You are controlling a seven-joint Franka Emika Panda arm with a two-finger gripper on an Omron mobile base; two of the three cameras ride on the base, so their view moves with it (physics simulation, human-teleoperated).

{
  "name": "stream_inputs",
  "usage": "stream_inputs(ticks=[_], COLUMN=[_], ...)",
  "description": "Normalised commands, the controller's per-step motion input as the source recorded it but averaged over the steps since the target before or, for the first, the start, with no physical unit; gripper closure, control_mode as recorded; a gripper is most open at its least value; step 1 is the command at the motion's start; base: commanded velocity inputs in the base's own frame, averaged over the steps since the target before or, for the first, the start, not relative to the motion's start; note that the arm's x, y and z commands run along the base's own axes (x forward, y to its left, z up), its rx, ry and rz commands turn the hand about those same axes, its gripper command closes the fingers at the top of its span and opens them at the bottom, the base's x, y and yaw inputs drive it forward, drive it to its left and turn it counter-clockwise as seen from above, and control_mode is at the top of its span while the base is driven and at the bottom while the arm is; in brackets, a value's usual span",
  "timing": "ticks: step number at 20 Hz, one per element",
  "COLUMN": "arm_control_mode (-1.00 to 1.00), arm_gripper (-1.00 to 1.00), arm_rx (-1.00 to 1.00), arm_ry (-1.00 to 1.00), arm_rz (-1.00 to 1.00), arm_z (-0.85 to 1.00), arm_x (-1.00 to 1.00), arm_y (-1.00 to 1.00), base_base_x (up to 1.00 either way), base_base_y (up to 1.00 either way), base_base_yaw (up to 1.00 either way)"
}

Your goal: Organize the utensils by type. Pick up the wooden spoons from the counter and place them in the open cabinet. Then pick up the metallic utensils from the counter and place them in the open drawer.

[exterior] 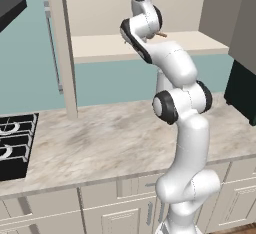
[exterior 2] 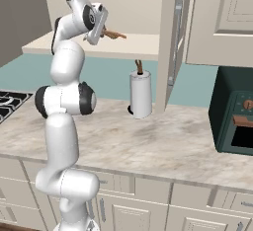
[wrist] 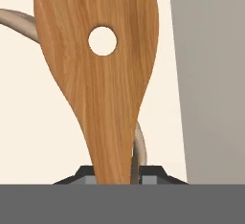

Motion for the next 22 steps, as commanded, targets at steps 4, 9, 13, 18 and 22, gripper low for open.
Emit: stream_inputs(ticks=[4, 9, 13, 18, 22], arm_control_mode=[-1.0, -1.0, -1.0, -1.0, -1.0], arm_gripper=[-1.0, -1.0, -1.0, -1.0, -1.0], arm_rx=[0.03, 0.1, 0.29, 0.47, 0.51], arm_ry=[0.0, 0.0, -0.02, -0.15, -0.42], arm_rz=[0.0, 0.0, 0.0, 0.0, 0.0], arm_z=[-0.26, -0.18, -0.12, -0.06, 0.0], arm_x=[0.13, 0.04, 0.0, -0.17, -0.78], arm_y=[0.0, -0.12, -0.64, -0.79, -0.64], base_base_x=[0.0, 0.0, 0.0, 0.0, 0.0], base_base_y=[0.0, 0.0, 0.0, 0.0, 0.0], base_base_yaw=[0.0, 0.0, 0.0, 0.0, 0.0])
